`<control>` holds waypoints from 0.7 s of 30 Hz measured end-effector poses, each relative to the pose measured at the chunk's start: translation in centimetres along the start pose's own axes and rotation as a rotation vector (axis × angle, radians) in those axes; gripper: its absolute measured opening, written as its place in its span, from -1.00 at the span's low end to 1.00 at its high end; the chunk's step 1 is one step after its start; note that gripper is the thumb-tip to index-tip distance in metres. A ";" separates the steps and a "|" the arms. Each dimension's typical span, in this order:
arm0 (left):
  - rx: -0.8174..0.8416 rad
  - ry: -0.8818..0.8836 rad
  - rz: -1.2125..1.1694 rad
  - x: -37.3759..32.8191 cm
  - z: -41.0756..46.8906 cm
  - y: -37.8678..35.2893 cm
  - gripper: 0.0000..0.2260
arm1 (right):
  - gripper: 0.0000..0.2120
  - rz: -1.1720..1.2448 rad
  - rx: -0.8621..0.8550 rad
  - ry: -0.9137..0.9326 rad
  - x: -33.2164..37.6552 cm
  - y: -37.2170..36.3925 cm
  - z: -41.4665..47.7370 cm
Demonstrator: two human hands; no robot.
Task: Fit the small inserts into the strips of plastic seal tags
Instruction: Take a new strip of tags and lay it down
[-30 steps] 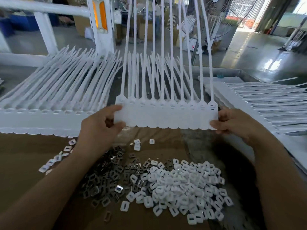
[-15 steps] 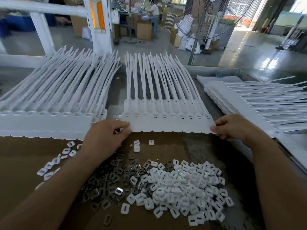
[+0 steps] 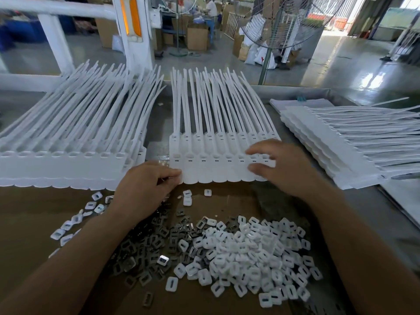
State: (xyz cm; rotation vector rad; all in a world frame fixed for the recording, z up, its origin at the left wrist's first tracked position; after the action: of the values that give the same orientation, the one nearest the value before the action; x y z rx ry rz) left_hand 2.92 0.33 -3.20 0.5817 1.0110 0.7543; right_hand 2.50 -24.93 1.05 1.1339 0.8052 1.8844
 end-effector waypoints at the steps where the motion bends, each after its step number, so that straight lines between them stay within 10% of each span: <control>1: 0.003 -0.003 -0.005 0.0 -0.1 0.0 -0.82 | -0.66 -0.014 0.058 0.061 0.6 -0.7 -0.1; 6: 0.028 0.009 -0.015 -0.2 -0.2 0.0 -0.83 | -0.59 -0.104 0.300 0.198 1.6 -3.6 -0.5; 21: 0.180 -0.191 0.033 -1.3 -1.6 -0.2 -0.75 | -0.89 -0.024 0.304 0.143 2.1 -2.1 -0.7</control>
State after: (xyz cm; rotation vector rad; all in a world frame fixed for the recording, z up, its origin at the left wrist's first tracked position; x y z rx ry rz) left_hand 1.11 -0.64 -3.31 0.8123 0.8987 0.6269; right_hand 1.82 -22.18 -0.03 1.1723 1.2127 1.8821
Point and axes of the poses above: each hand's wrist, its own z-axis towards the middle knuckle, its own y-axis out of the back of the hand, x = y × z, the point moved 2 cm from there along z, towards the middle knuckle, and after that the axes turned 8 degrees about -x, right-handed, at the moved point
